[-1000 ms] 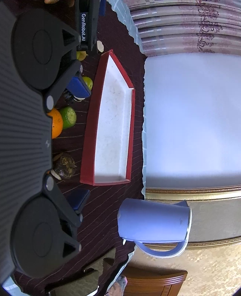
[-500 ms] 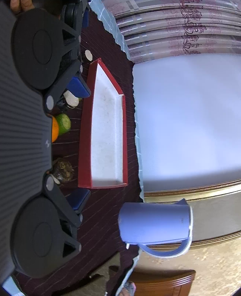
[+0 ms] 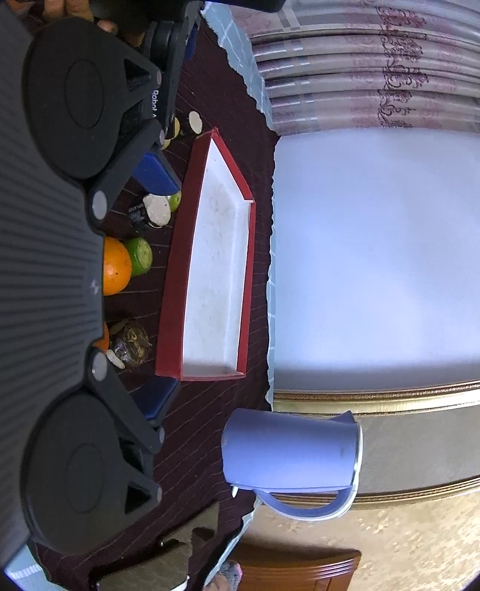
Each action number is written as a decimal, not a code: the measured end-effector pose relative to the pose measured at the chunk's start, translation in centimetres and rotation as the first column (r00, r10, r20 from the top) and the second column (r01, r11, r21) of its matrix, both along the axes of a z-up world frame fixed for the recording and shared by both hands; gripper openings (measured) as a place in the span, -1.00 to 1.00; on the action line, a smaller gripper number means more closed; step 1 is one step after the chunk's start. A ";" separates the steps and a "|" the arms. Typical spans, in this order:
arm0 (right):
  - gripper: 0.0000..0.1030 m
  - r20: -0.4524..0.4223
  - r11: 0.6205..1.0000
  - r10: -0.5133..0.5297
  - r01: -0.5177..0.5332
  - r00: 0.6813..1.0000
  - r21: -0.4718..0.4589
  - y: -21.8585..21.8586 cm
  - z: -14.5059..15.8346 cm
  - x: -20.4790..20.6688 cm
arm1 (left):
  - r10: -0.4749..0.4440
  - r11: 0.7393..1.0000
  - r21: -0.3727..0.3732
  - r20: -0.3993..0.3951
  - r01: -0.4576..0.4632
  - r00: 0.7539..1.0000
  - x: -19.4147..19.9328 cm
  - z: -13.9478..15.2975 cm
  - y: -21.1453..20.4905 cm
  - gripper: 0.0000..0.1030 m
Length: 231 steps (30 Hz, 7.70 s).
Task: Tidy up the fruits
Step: 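Move both grippers toward the row of fruits in front of the tray, then grasp the green tomato with the left gripper while the right grasps an orange, then carry the green tomato and orange over the tray with both grippers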
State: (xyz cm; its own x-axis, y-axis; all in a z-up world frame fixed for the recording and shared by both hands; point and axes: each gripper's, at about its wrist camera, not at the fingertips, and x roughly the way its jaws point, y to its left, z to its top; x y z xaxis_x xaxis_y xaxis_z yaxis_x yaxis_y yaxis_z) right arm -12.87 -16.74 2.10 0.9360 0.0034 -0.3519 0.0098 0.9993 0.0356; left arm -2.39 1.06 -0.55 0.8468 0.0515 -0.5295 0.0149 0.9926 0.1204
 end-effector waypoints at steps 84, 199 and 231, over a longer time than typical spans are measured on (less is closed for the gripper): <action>1.00 -0.082 0.997 -0.009 0.003 0.997 -0.080 -2.3 -4.0 -1.6 | -0.206 0.966 -0.182 -0.117 0.183 0.971 0.9 -1.8 -0.7 -0.37; -0.24 -0.112 1.000 0.003 -0.006 0.994 -0.022 -5.1 1.9 17.5 | -0.167 0.984 0.039 -0.145 0.175 0.975 17.4 2.7 -7.9 -0.38; 0.18 -0.188 0.998 -0.050 0.043 0.981 -0.044 -5.6 -0.4 23.4 | -0.114 0.989 0.063 -0.218 0.131 0.969 22.8 1.4 -9.4 -0.35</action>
State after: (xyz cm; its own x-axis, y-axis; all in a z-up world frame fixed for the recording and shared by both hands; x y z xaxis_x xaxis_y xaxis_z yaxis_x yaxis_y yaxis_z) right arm 10.51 -22.37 1.68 0.8514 -0.0561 -0.5216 0.0590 0.9982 -0.0112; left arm 20.39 -8.38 0.81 0.7172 0.0017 -0.6969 0.1691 0.9697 0.1764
